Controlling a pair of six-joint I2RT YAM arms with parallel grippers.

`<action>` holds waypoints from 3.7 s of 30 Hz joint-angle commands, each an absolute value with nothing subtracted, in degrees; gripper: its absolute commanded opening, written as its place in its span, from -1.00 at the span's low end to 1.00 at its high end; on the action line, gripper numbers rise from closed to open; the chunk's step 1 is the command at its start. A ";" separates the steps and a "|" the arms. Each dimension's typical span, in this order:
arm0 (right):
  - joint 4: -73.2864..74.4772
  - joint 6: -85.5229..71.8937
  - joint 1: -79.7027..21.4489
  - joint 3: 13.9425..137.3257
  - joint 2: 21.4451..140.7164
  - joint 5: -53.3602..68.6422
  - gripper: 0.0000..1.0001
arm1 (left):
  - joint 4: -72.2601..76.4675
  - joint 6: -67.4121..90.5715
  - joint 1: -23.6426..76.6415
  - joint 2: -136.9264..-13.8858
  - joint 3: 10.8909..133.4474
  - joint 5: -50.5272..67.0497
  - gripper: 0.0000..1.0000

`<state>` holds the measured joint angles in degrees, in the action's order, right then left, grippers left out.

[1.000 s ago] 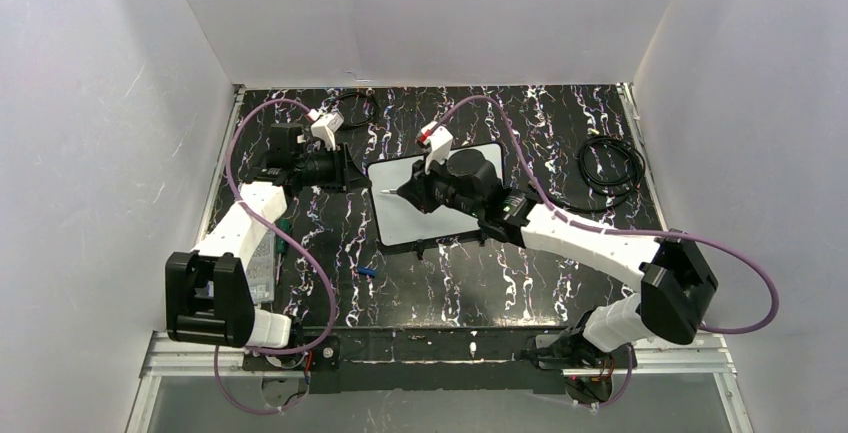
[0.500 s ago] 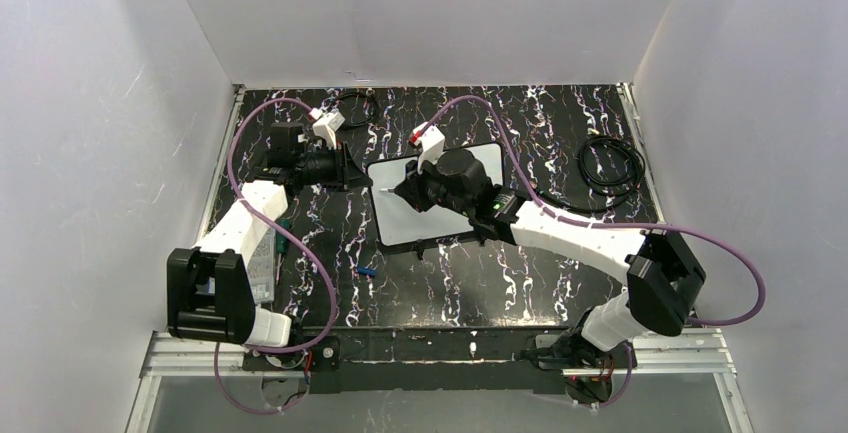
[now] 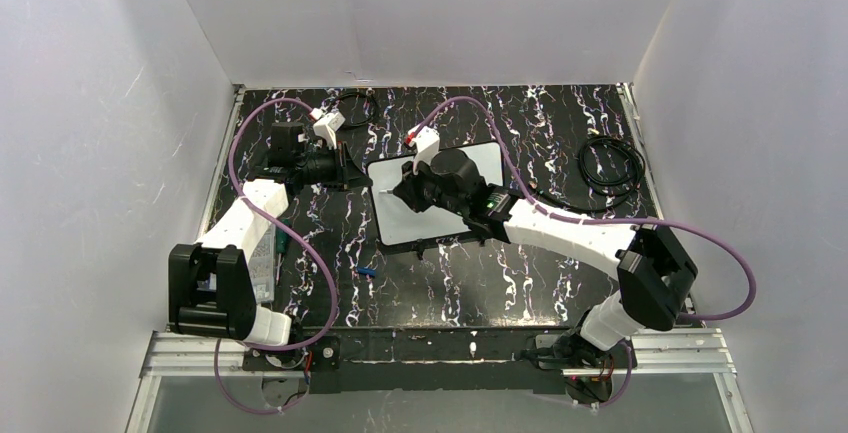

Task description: Write a sentence on the whiteboard

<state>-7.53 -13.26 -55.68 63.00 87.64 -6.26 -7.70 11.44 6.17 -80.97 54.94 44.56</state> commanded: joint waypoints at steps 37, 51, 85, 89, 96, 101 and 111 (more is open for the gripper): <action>-12.65 -11.35 -56.45 67.59 88.37 -18.13 -0.97 | -7.91 8.31 8.09 -78.62 54.66 44.74 -1.00; -10.08 -12.25 -57.12 63.81 86.83 -17.75 -0.97 | -8.09 8.18 8.17 -78.16 54.75 44.30 -1.00; -8.77 -12.82 -58.62 61.88 85.99 -19.94 -0.97 | -8.27 8.01 8.17 -77.52 54.65 43.86 -1.00; -10.07 -13.16 -58.62 62.12 86.01 -21.29 -0.97 | -8.26 7.91 8.17 -77.53 54.67 43.85 -1.00; -12.98 -13.27 -58.62 62.28 85.54 -23.42 -0.97 | -8.26 7.91 8.17 -77.52 54.67 43.93 -1.00; -14.49 -13.14 -58.62 62.31 85.14 -24.75 -0.97 | -8.26 7.91 8.17 -77.52 54.67 43.94 -1.00; -16.26 -11.95 -58.62 61.61 84.03 -23.12 -0.97 | -8.26 7.91 8.17 -77.56 54.71 43.90 -1.00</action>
<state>-12.64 -13.37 -59.00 62.04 86.54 -22.37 -7.73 8.10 7.38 -80.14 54.83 42.26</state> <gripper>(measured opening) 0.162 0.092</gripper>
